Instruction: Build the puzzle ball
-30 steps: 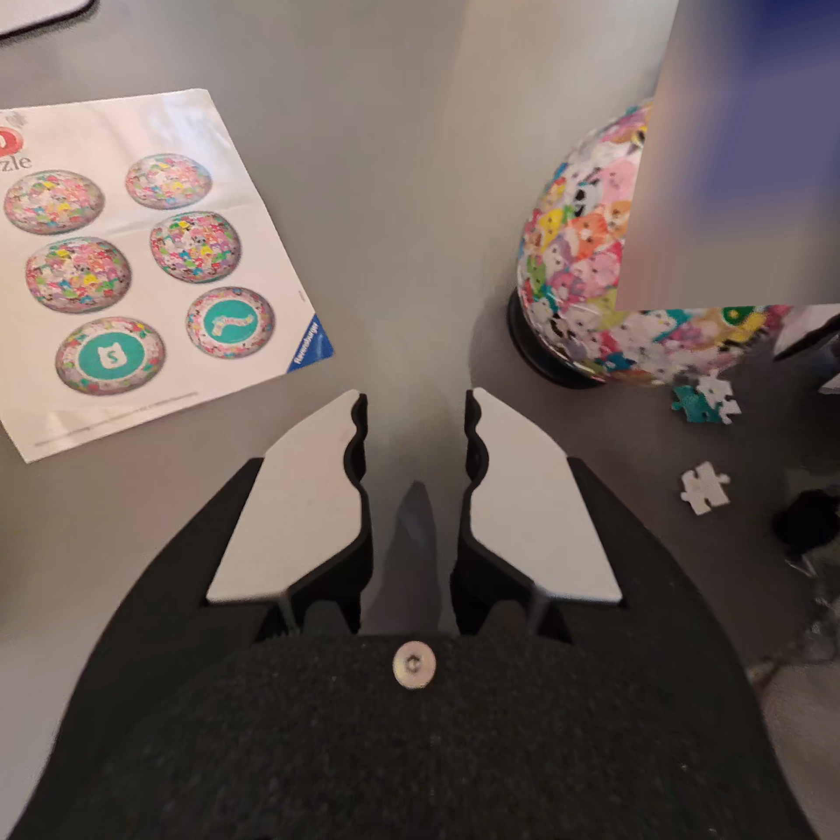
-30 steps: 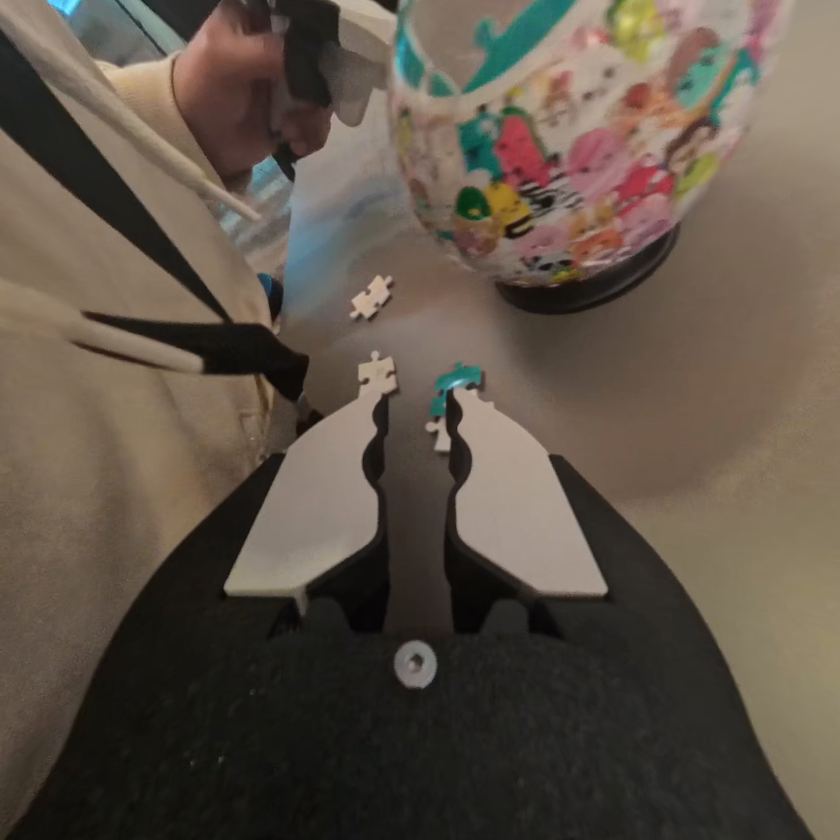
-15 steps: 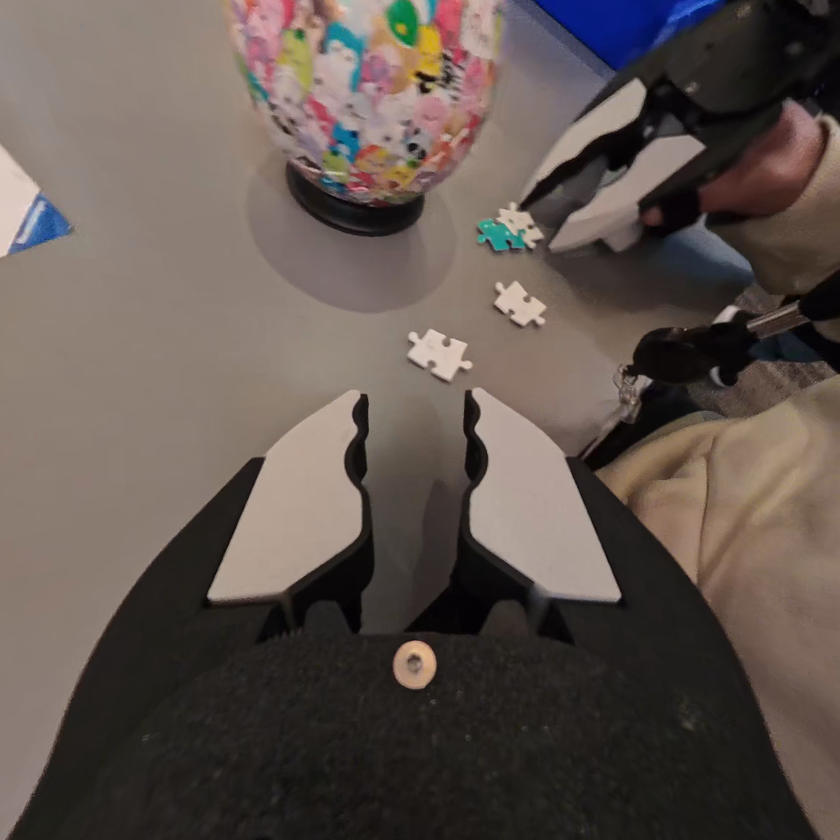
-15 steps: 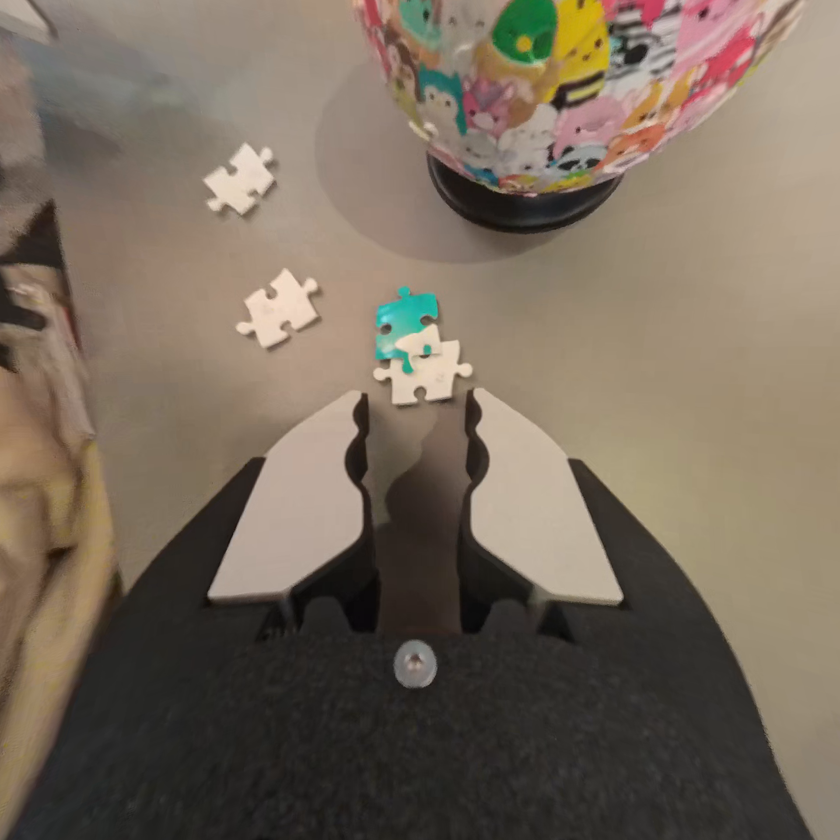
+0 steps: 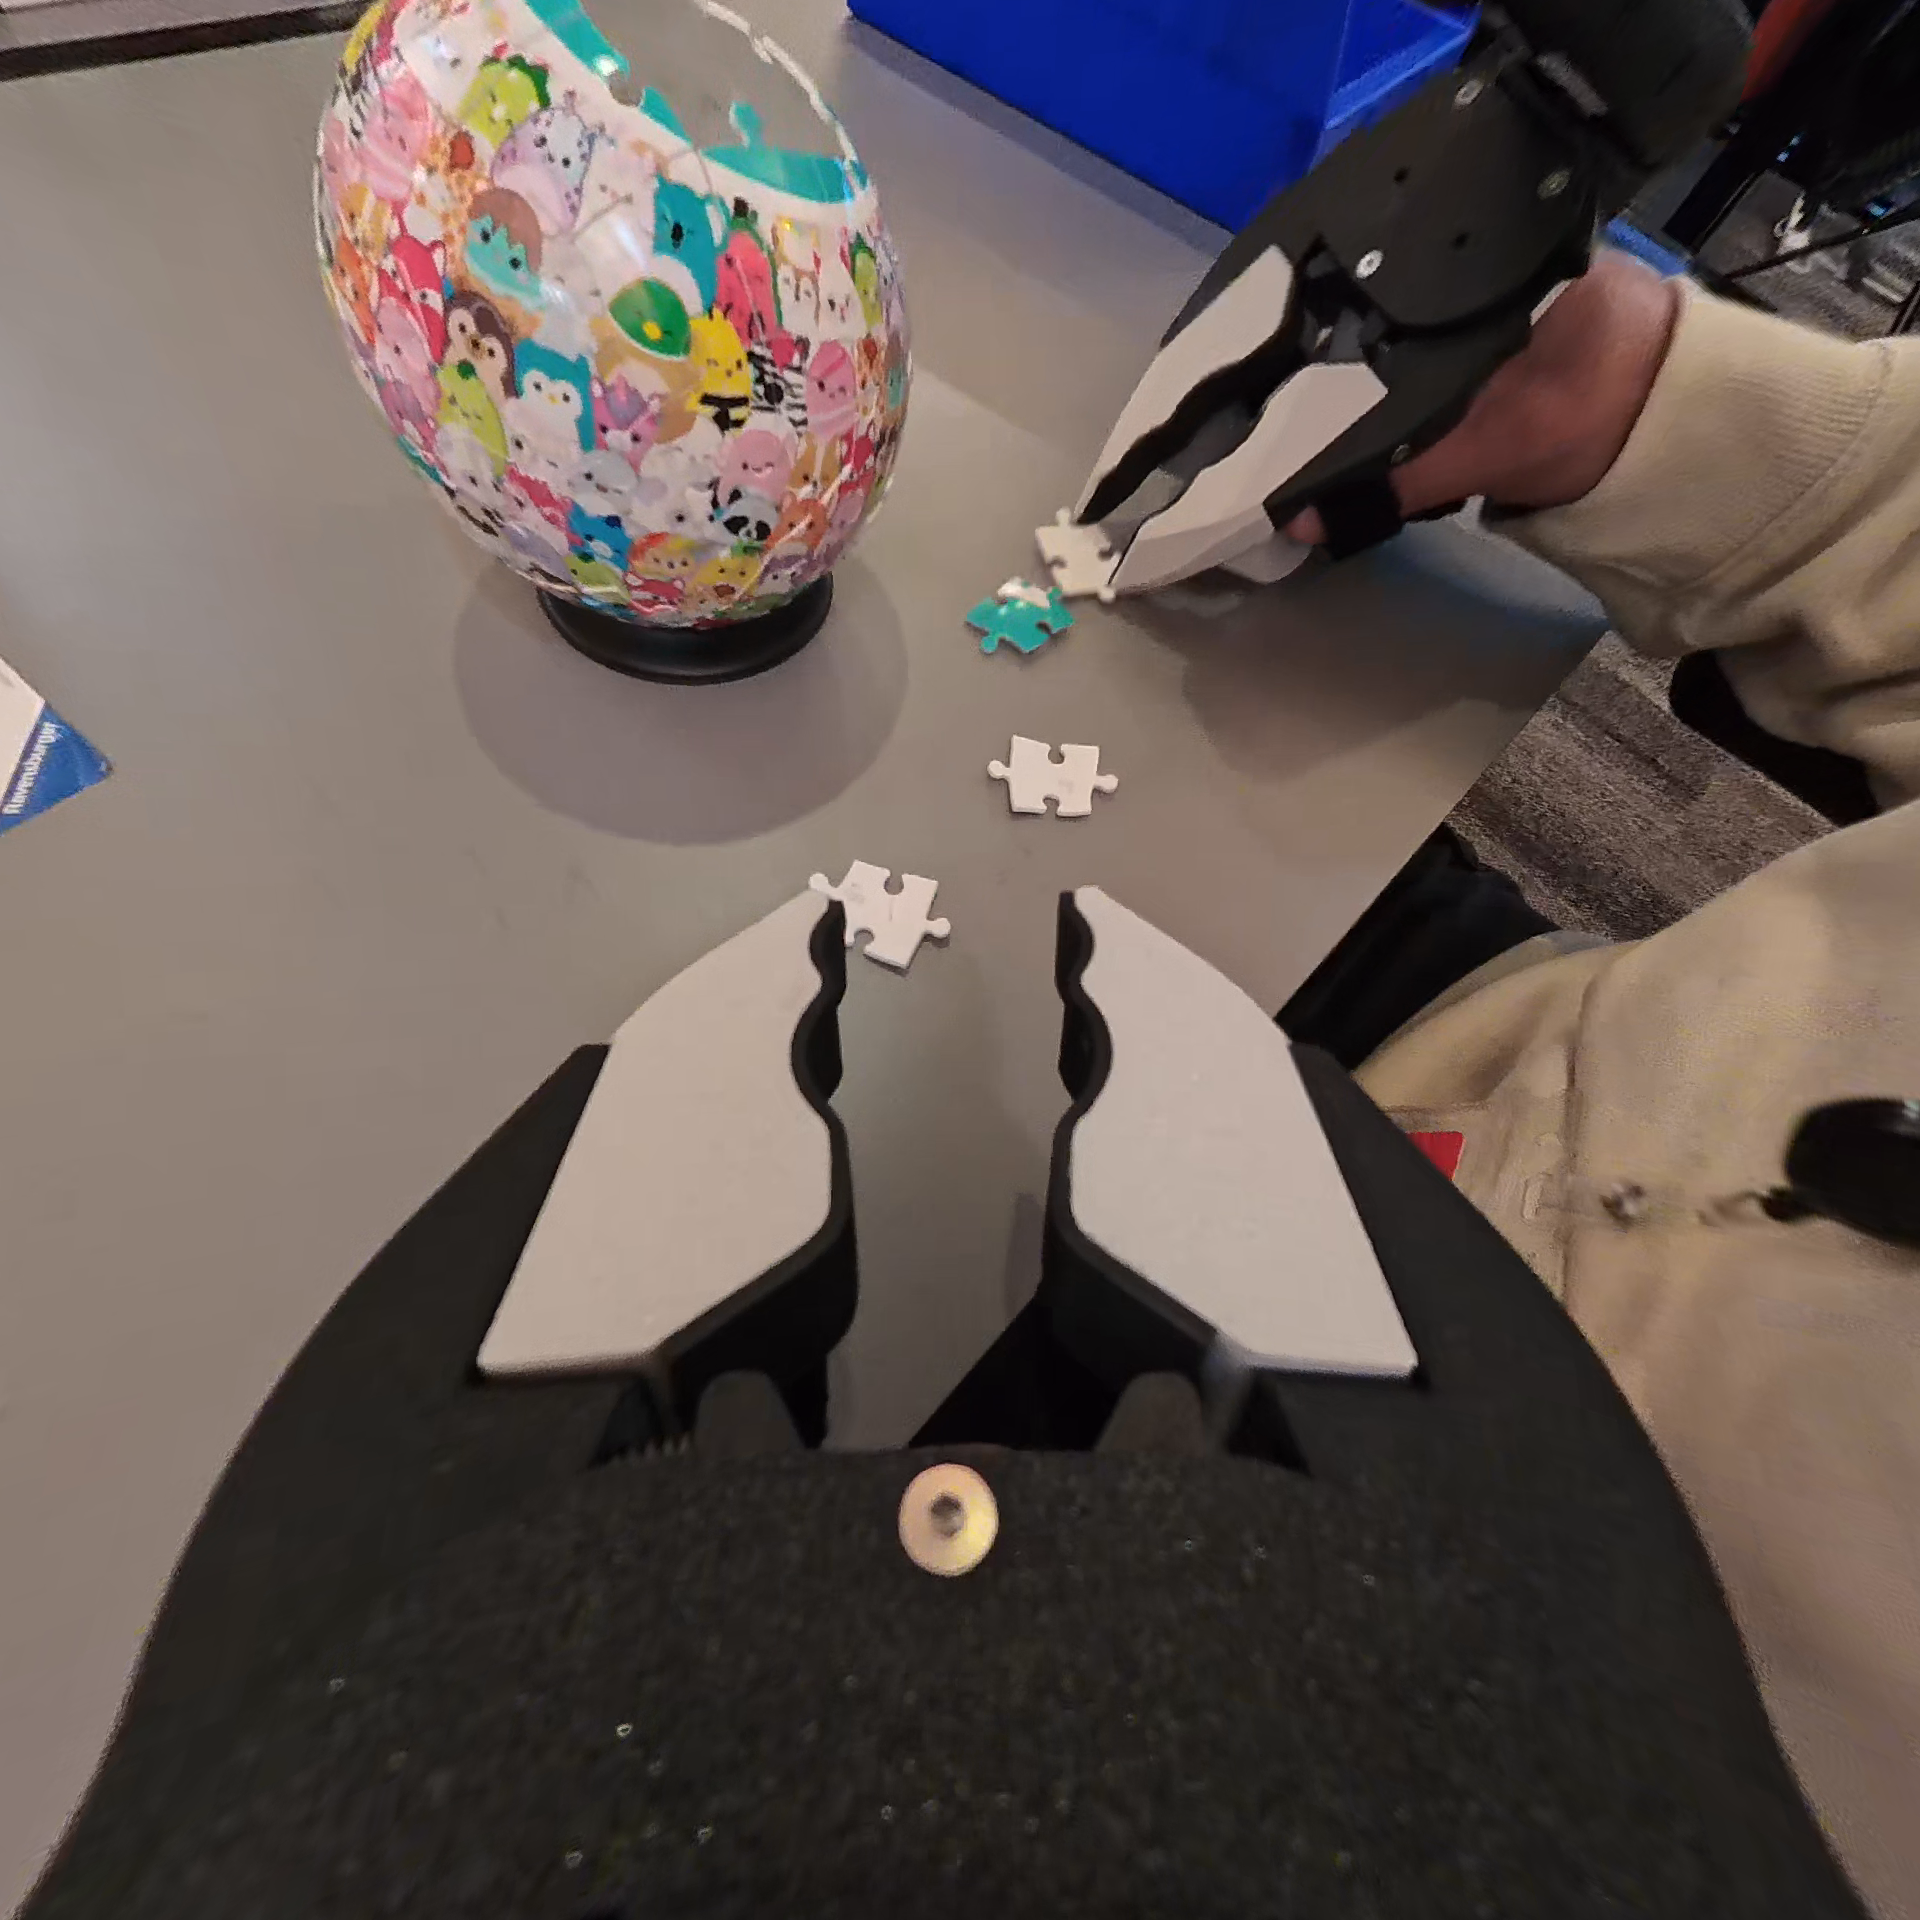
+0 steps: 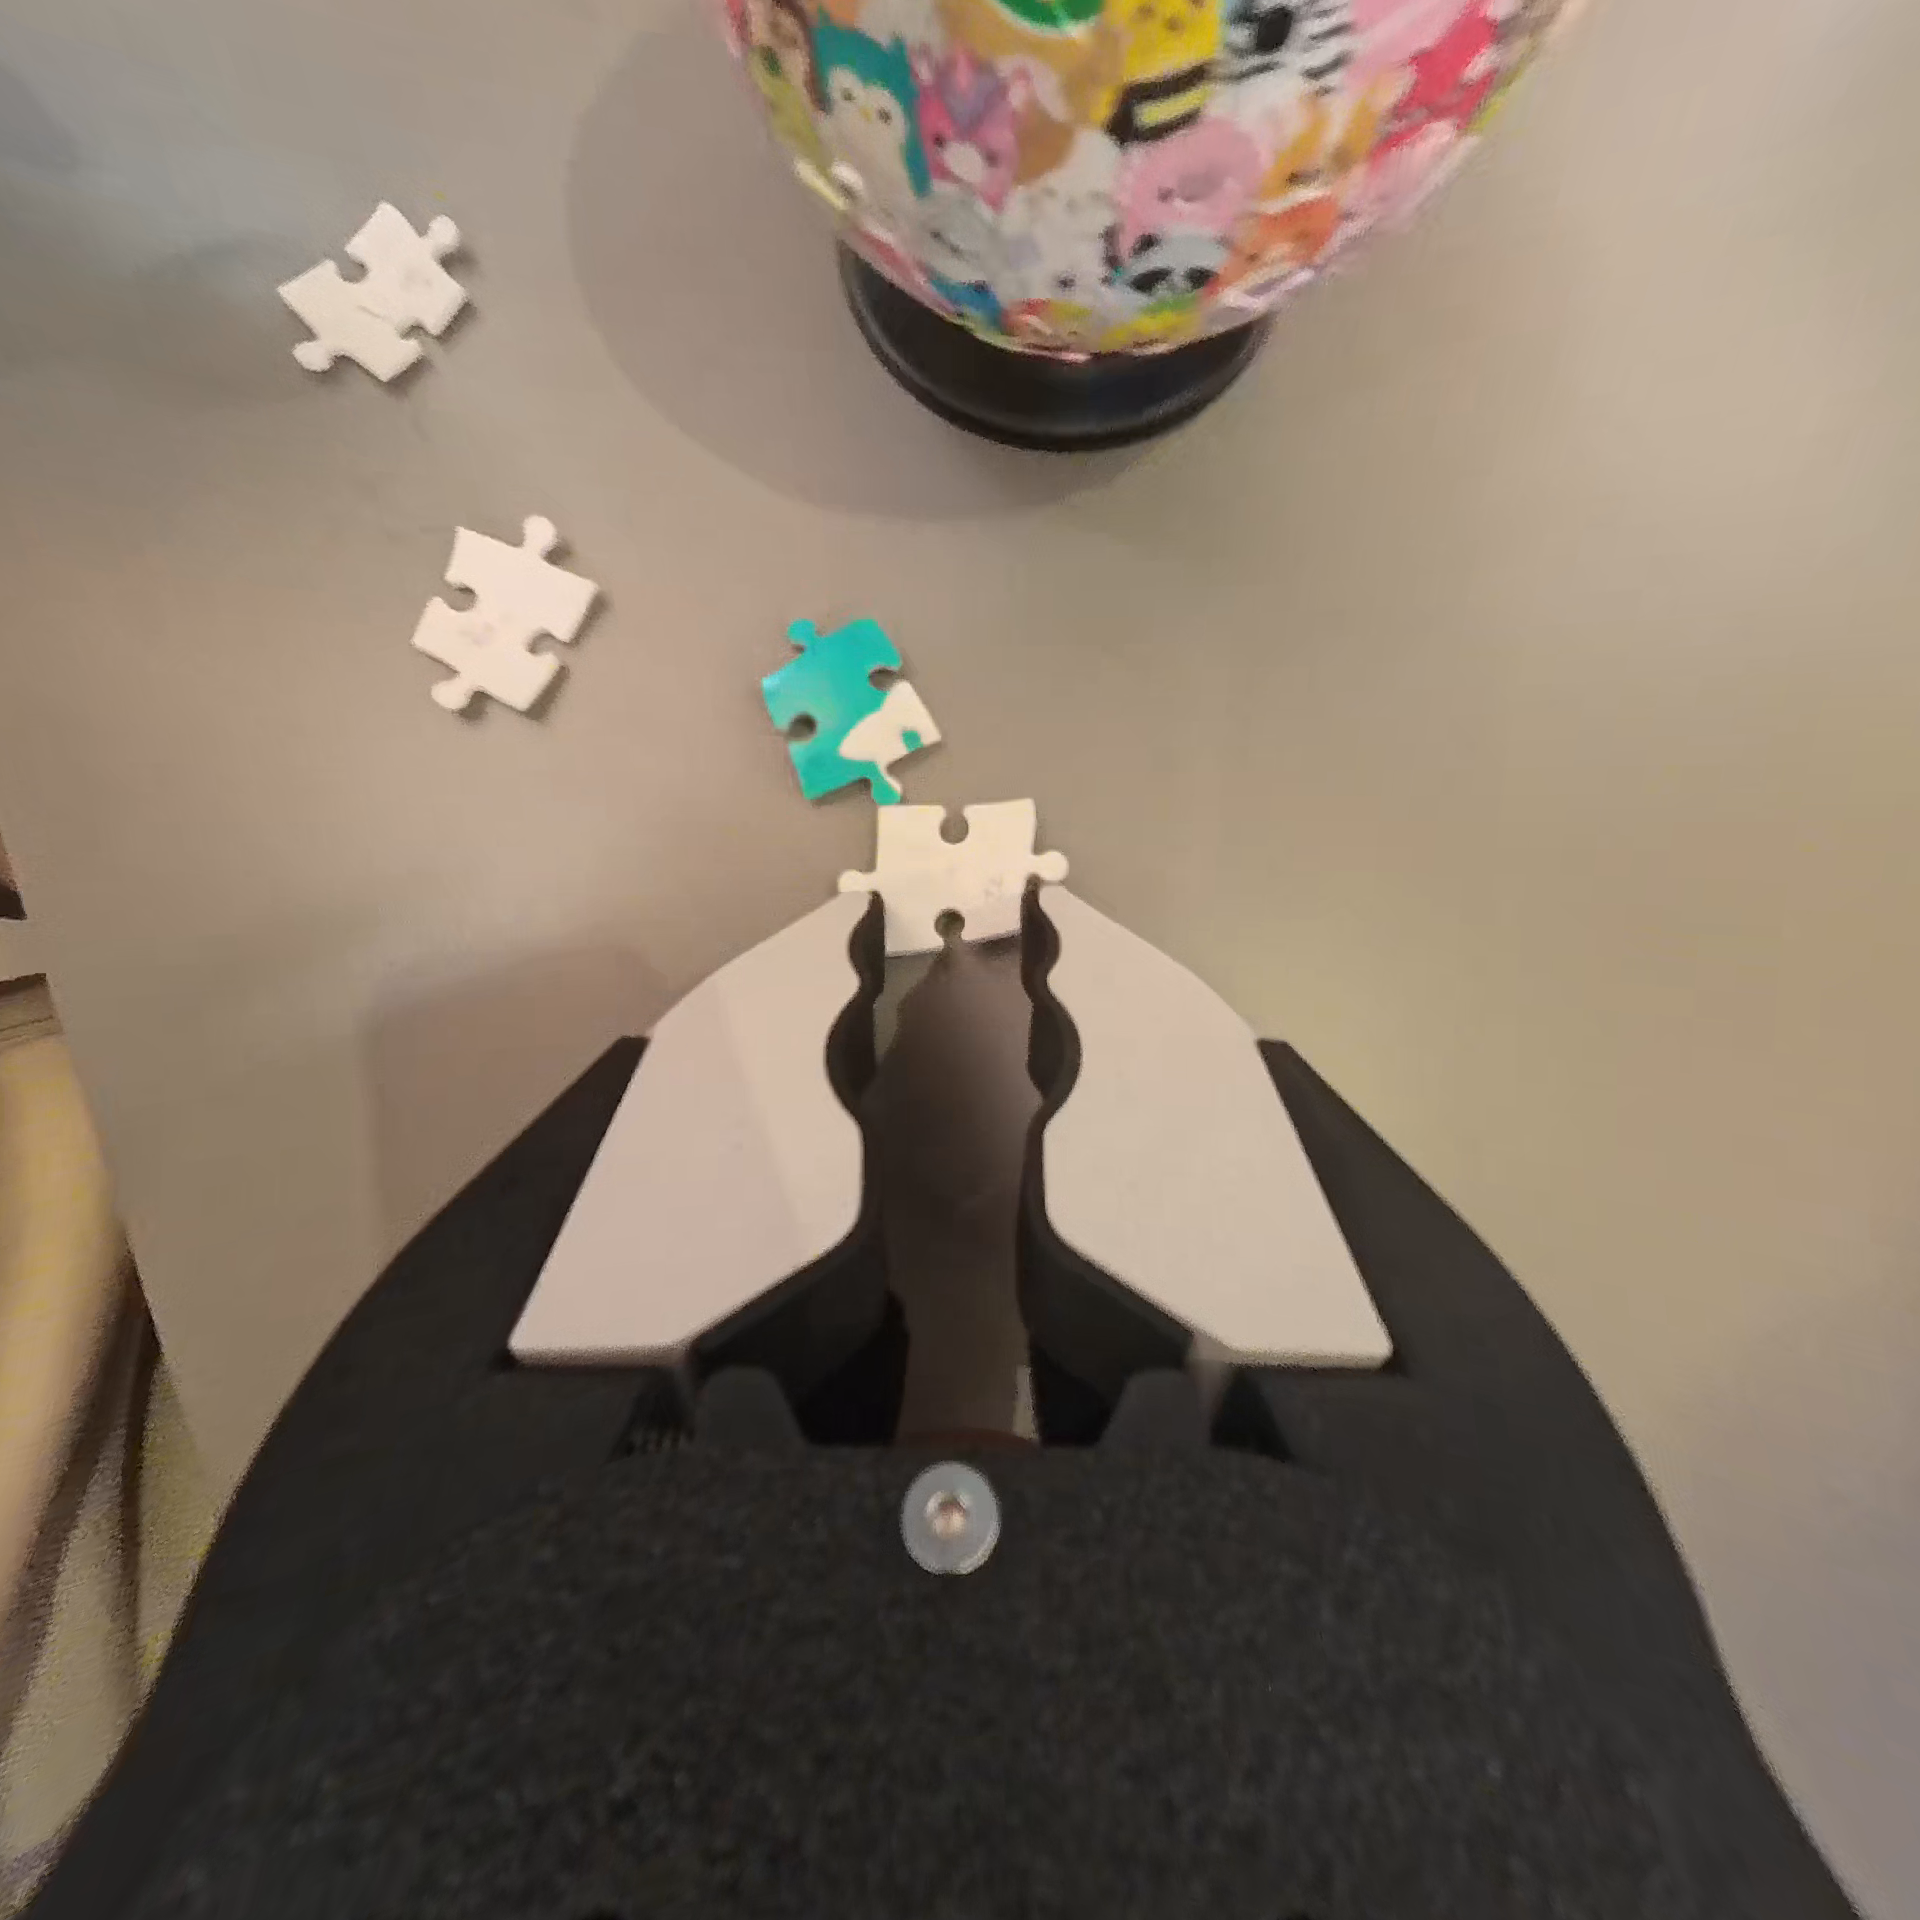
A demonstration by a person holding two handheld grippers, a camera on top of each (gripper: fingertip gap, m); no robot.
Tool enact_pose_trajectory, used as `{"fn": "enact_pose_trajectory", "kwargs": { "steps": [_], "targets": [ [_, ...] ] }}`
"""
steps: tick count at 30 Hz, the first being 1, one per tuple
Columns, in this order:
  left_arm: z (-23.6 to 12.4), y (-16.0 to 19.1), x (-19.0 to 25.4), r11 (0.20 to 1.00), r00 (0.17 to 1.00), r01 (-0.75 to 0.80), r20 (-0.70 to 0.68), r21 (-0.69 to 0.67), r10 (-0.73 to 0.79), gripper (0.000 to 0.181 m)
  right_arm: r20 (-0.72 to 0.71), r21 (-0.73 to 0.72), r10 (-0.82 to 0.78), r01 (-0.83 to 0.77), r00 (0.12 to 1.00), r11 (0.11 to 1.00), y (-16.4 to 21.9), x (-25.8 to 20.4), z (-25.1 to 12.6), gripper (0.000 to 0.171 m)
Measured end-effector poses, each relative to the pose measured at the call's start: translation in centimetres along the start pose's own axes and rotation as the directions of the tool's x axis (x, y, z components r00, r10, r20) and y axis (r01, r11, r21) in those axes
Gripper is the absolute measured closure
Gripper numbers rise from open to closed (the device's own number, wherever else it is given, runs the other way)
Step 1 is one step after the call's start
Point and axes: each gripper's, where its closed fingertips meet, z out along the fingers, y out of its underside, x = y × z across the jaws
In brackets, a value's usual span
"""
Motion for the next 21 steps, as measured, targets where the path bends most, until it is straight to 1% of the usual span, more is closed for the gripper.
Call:
{"fn": "enact_pose_trajectory", "kwargs": {
  "steps": [1, 3, 5, 6, 7, 8, 9, 11, 12, 13, 15, 18, 21],
  "targets": [
    [0.2, 0.0, 0.0, 1.000, 1.000, 0.007, 0.000, -0.004, -0.007, 0.143, -0.006, 0.013, 0.009, -0.009, 1.000, 1.000, -0.2, 0.3, -0.5, 0.147],
    [1.0, -0.5, 0.3, 0.999, 0.999, 0.040, -0.020, 0.004, -0.040, 0.145, 0.033, 0.115, 0.034, -0.038, 0.999, 0.993, -2.2, -0.1, -1.8, 0.147],
    [2.1, -1.4, 1.5, 0.994, 0.989, 0.112, -0.101, 0.000, -0.111, 0.145, 0.170, 0.268, 0.034, -0.079, 0.985, 0.960, -5.4, -2.4, -3.4, 0.147],
    [2.6, -2.0, 2.3, 0.989, 0.976, 0.149, -0.158, 0.005, -0.147, 0.145, 0.254, 0.340, 0.035, -0.123, 0.967, 0.933, -7.0, -3.8, -4.1, 0.146],
    [3.0, -2.9, 3.2, 0.985, 0.962, 0.169, -0.220, 0.026, -0.159, 0.145, 0.372, 0.393, 0.040, -0.196, 0.927, 0.899, -8.3, -5.3, -4.9, 0.146],
    [3.3, -4.0, 3.9, 0.986, 0.955, 0.157, -0.264, 0.060, -0.137, 0.145, 0.509, 0.423, 0.044, -0.295, 0.860, 0.857, -9.5, -6.8, -5.9, 0.147],
    [3.7, -4.8, 4.5, 0.990, 0.955, 0.110, -0.287, 0.092, -0.079, 0.145, 0.624, 0.428, 0.052, -0.396, 0.780, 0.812, -10.4, -7.8, -6.7, 0.147],
    [4.1, -5.6, 5.6, 0.991, 0.945, -0.057, -0.313, 0.124, 0.093, 0.145, 0.804, 0.372, 0.048, -0.564, 0.593, 0.737, -11.7, -9.1, -7.9, 0.147],
    [4.1, -6.1, 5.9, 0.980, 0.931, -0.130, -0.322, 0.148, 0.172, 0.145, 0.862, 0.337, 0.034, -0.622, 0.505, 0.707, -12.1, -9.6, -8.5, 0.147],
    [4.1, -6.6, 6.0, 0.967, 0.917, -0.179, -0.325, 0.178, 0.230, 0.146, 0.902, 0.301, 0.023, -0.667, 0.431, 0.681, -12.3, -9.9, -8.8, 0.147],
    [3.7, -7.9, 6.0, 0.948, 0.894, -0.212, -0.344, 0.239, 0.286, 0.146, 0.947, 0.233, 0.016, -0.725, 0.319, 0.648, -12.4, -10.2, -8.8, 0.147],
    [2.7, -9.5, 6.3, 0.936, 0.851, -0.164, -0.436, 0.310, 0.294, 0.146, 0.990, 0.118, -0.005, -0.793, 0.143, 0.598, -12.6, -10.6, -9.1, 0.147],
    [2.3, -9.9, 7.0, 0.938, 0.792, -0.124, -0.537, 0.323, 0.290, 0.148, 1.000, 0.010, -0.021, -0.803, -0.003, 0.596, -12.7, -11.7, -9.0, 0.147]
  ]
}}
